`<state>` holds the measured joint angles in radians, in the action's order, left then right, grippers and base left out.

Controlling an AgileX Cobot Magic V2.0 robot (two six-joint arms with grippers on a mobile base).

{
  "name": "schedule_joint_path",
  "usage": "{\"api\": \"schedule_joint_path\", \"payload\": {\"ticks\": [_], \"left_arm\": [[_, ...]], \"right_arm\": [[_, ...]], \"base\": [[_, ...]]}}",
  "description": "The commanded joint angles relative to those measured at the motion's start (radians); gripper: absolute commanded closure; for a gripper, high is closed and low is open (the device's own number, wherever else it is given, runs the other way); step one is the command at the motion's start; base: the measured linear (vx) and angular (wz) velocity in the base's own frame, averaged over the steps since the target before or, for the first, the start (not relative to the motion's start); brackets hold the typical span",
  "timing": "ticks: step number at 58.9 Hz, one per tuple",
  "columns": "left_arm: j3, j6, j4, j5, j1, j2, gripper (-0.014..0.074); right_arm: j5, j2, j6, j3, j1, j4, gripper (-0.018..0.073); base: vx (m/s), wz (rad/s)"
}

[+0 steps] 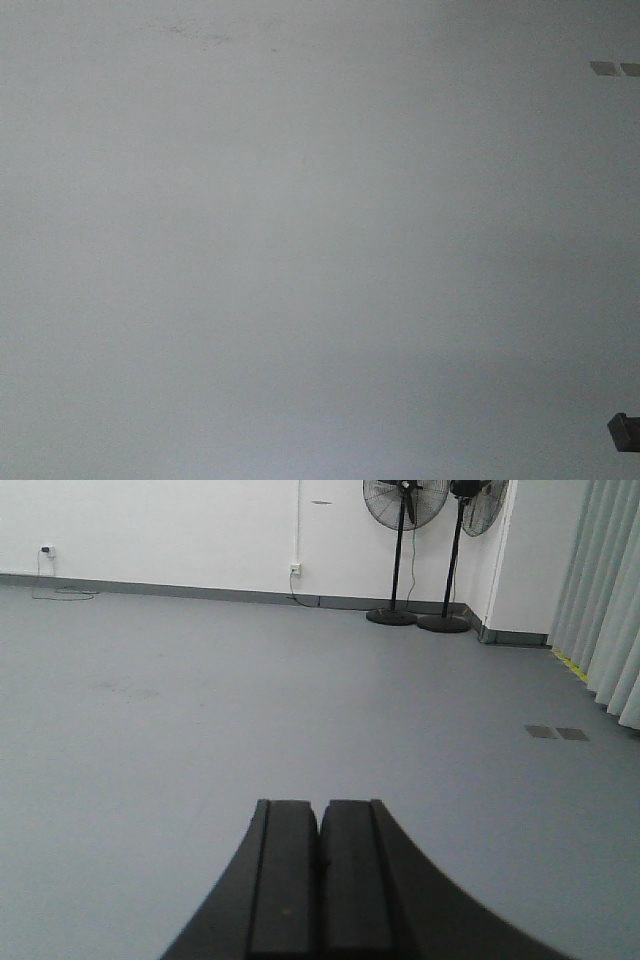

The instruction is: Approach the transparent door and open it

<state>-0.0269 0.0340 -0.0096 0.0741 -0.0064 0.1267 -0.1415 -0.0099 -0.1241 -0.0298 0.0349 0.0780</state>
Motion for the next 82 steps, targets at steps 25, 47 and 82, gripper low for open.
{"api": "schedule_joint_path", "payload": {"ticks": [25,47,82], "left_arm": [[-0.030,-0.001,-0.010,0.082,-0.004,0.009,0.0602],[-0.030,-0.001,-0.010,0.082,-0.004,0.009,0.0602],[-0.030,-0.001,-0.010,0.082,-0.004,0.009,0.0602]], "right_arm": [[0.082,-0.014,-0.002,-0.014,0.007,-0.001,0.0567],[0.082,-0.014,-0.002,-0.014,0.007,-0.001,0.0567],[0.082,-0.014,-0.002,-0.014,0.007,-0.001,0.0567]], "base": [[0.00,0.00],[0.00,0.00],[0.03,0.00]]}}
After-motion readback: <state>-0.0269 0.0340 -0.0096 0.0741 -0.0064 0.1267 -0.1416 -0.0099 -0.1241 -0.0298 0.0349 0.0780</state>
